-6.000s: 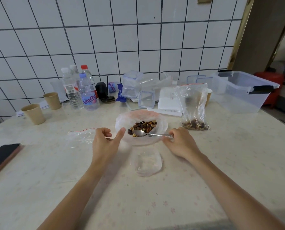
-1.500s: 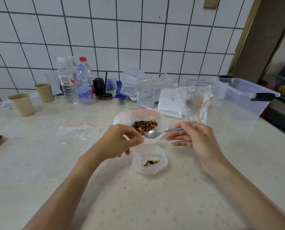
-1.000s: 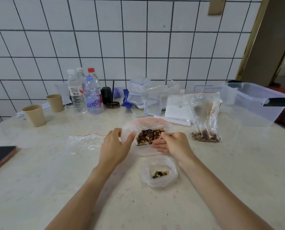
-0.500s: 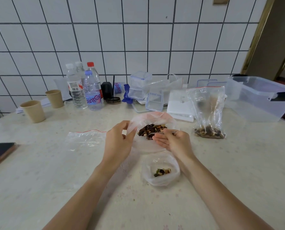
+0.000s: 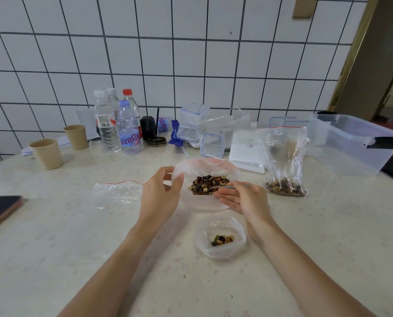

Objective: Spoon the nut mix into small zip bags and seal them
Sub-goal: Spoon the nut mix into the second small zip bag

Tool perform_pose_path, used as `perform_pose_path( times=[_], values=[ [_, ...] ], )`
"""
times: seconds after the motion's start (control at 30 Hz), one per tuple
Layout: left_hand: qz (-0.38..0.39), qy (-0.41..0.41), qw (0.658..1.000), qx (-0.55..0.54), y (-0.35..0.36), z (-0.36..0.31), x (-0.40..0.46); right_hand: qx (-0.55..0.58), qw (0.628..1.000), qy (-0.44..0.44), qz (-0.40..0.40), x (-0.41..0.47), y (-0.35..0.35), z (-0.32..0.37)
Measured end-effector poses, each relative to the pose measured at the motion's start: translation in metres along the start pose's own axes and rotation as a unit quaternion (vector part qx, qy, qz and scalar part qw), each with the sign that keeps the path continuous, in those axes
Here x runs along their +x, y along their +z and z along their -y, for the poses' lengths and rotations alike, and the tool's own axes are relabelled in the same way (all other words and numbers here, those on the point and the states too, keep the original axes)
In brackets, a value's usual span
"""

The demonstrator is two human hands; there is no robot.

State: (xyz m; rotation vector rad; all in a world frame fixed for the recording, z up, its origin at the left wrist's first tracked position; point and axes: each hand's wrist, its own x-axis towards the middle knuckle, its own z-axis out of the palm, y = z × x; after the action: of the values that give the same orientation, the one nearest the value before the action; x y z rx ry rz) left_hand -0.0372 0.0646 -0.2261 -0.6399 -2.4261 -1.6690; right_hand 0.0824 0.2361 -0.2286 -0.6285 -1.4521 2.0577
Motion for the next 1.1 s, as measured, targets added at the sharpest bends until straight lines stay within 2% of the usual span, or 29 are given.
perform_pose_path(
  times=[0.2,0.4,0.5,0.57,0.63,0.7,0.77,0.97,1.1],
  values=[
    [-0.004,0.04,0.998,0.048,-0.009,-0.006,-0.002,-0.032,0.999,-0.019,0.002,-0.01,-0.004,0.02],
    [-0.058,0.15,0.987,0.008,-0.015,-0.025,-0.014,-0.035,0.998,-0.04,0.015,-0.04,-0.014,0.05],
    [-0.05,0.206,0.977,0.01,-0.014,-0.037,-0.025,-0.037,0.998,-0.049,0.018,-0.059,-0.026,0.06],
    [-0.01,0.212,0.977,0.021,-0.012,-0.042,-0.03,-0.042,0.998,-0.052,0.019,-0.07,-0.037,0.065],
    [0.07,0.194,0.977,0.053,-0.011,-0.042,-0.032,-0.052,0.997,-0.053,0.019,-0.081,-0.048,0.067],
    [0.163,0.181,0.962,0.123,-0.01,-0.039,-0.035,-0.063,0.997,-0.05,0.016,-0.09,-0.058,0.066],
    [0.223,0.175,0.943,0.172,-0.009,-0.036,-0.036,-0.066,0.997,-0.041,0.011,-0.098,-0.066,0.063],
    [0.266,0.169,0.917,0.244,-0.014,-0.036,-0.034,-0.08,0.996,-0.022,0.02,-0.112,-0.069,0.051],
    [0.31,0.149,0.915,0.212,-0.01,-0.035,-0.034,-0.129,0.989,-0.063,0.031,-0.112,-0.069,0.044]
  ],
)
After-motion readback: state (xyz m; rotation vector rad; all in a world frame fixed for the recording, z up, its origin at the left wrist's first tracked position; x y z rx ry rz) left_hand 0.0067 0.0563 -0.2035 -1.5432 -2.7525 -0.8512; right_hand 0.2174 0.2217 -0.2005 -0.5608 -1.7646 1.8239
